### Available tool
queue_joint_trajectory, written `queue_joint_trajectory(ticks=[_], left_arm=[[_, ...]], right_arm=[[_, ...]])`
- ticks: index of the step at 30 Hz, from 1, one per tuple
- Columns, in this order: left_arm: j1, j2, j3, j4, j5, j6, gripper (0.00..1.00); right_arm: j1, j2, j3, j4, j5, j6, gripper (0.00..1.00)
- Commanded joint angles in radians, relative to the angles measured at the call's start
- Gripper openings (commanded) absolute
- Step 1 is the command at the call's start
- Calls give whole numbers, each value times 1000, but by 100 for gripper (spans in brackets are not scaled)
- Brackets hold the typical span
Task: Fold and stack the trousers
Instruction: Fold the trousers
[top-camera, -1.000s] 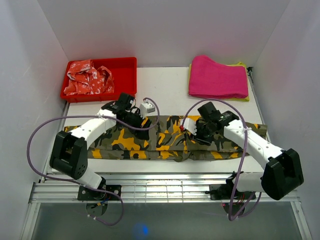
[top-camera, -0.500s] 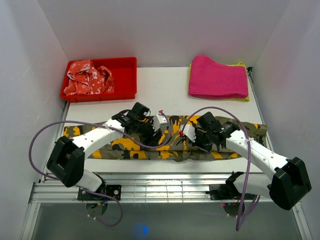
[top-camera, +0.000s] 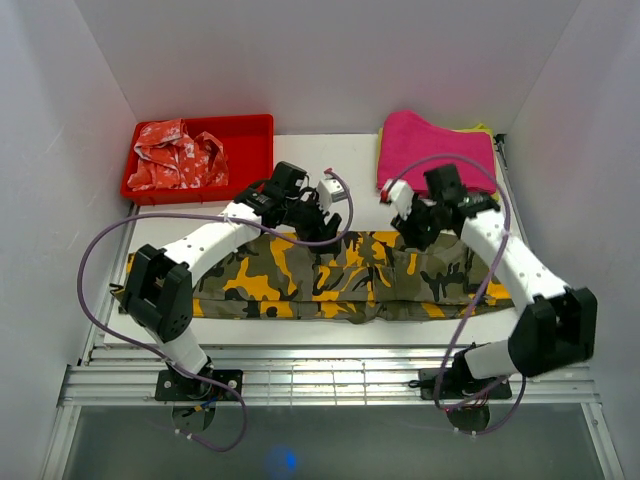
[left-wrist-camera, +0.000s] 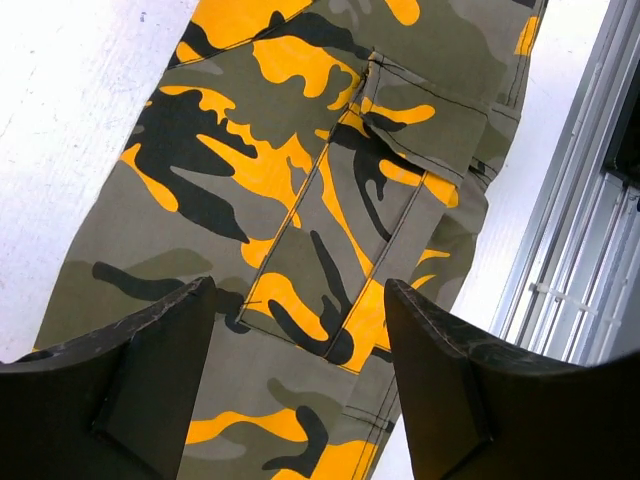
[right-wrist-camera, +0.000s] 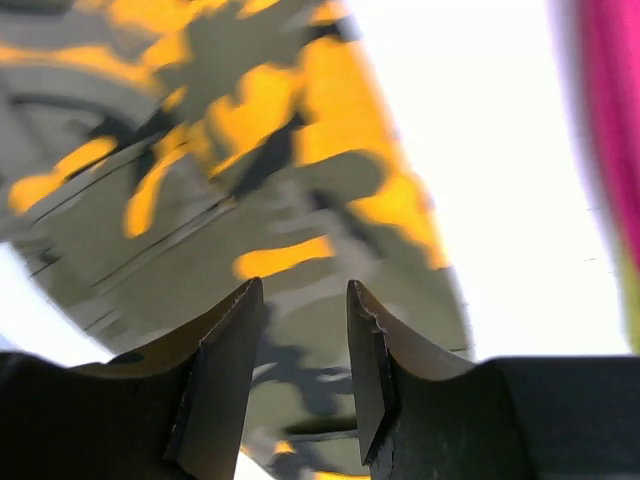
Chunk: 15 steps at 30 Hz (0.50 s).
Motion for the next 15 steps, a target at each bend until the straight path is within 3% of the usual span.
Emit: queue_joint_trajectory(ticks=[1, 6, 11, 15], left_arm=[[-22, -26, -41, 14, 37, 16, 79], [-156, -35, -72, 103, -98, 105, 79], [-330, 45, -61, 169, -237, 162, 74], [-393, 146, -14, 174, -280, 138, 72]], right_arm=[[-104, 176, 258, -94, -154, -27, 46], [-145, 386, 417, -182, -214, -10, 46], [-157, 544, 524, -246, -253, 39, 57], [-170, 605, 563, -270, -254, 50, 61]])
